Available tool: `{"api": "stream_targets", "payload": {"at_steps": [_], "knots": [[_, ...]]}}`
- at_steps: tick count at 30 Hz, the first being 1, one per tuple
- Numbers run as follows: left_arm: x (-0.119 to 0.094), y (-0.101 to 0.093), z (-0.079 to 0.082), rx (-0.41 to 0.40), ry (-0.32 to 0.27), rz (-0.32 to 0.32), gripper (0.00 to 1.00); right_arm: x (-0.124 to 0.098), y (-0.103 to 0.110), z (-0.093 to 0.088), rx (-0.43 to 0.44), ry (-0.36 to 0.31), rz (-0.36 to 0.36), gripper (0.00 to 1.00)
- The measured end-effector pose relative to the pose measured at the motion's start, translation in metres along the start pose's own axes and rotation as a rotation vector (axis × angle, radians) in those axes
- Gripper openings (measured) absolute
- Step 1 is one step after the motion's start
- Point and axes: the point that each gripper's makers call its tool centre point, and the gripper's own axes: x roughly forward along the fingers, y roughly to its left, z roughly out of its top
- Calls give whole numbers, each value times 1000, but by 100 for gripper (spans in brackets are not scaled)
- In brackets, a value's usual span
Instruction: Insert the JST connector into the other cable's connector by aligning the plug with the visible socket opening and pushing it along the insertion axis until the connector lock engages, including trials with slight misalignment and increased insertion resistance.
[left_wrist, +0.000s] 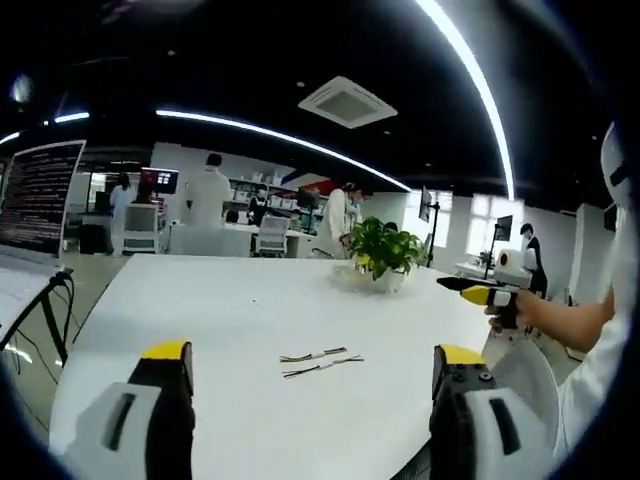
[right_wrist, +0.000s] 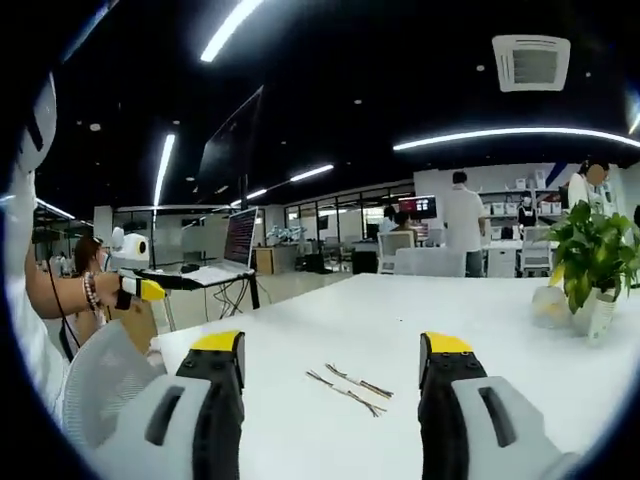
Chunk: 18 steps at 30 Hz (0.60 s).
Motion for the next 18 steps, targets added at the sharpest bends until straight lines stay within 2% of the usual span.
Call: {"api": "stream_targets", "payload": {"at_steps": [4, 7, 9, 10, 13, 18], "knots": [[-13, 6, -1, 3, -15, 54, 99, -7, -1, 0, 1, 19, -27, 69], [-20, 14, -9, -6, 2, 99, 99, -12, -1, -2, -17, 22, -36, 69], [-22, 17, -14, -73, 10, 120, 99, -17, -2, -12, 38, 73, -53, 68], [-23, 19, -15, -111, -7, 131, 99, -20, -3, -19, 58, 116, -60, 69], [-25, 23, -16, -133, -29, 155, 99, -24, -5, -31, 37, 170, -90, 71], [-22, 27, -30, -132, 19, 160, 99, -31, -6, -45, 53, 212, -97, 69]]}}
